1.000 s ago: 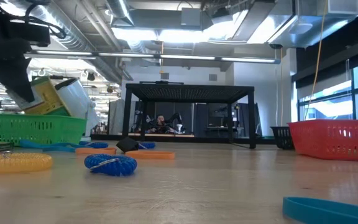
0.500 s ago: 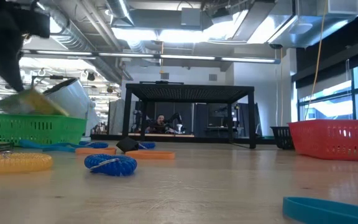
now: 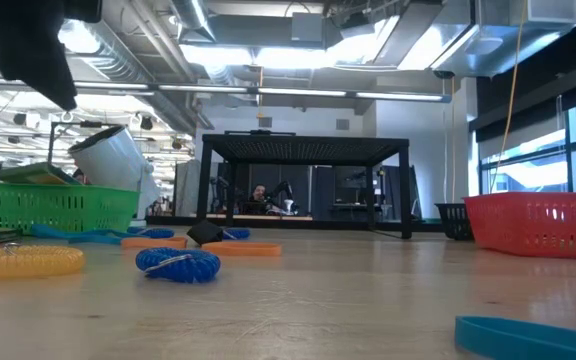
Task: Pick & Place Office Desk Supplies
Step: Put the pack of crayons into the green bin
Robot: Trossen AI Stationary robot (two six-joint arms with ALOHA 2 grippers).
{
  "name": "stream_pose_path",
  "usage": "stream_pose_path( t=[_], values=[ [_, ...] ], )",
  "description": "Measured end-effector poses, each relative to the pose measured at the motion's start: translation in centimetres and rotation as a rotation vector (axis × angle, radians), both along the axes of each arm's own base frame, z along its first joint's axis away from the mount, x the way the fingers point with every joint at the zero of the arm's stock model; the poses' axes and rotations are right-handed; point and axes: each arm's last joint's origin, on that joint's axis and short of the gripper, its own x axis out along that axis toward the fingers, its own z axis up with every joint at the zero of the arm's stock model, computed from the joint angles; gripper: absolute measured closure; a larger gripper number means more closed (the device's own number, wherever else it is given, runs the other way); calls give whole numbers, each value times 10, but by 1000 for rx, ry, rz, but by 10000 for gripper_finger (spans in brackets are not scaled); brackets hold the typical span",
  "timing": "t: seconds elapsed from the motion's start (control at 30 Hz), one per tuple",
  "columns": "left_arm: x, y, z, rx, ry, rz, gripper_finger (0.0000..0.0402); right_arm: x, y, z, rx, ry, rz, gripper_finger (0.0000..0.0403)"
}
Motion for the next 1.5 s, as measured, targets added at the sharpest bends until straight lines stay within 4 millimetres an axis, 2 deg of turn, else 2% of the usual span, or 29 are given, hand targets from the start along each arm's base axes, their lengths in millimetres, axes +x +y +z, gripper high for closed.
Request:
stream_pose_path(
  t=[0.17, 0.47, 0.63, 1.03, 1.23, 1.5],
  values=[
    [1, -3, -14, -47, 19, -28, 274, 6, -4, -2, -54, -38, -55, 235],
    [-6, -1, -45, -124, 132, 93, 274, 12, -18, 3, -77, -219, -314, 235],
    [-7, -1, -55, -116, 171, 112, 274, 12, -22, 4, -105, -263, -372, 235],
    [-2, 11, -56, 12, 74, 220, 274, 12, -23, 4, -149, -253, -366, 235],
    [1, 18, -56, -1, 82, 260, 274, 12, -24, 4, -156, -245, -365, 235],
    [1, 11, -57, -76, 131, 171, 274, 12, -24, 3, -158, -243, -366, 235]
  ],
)
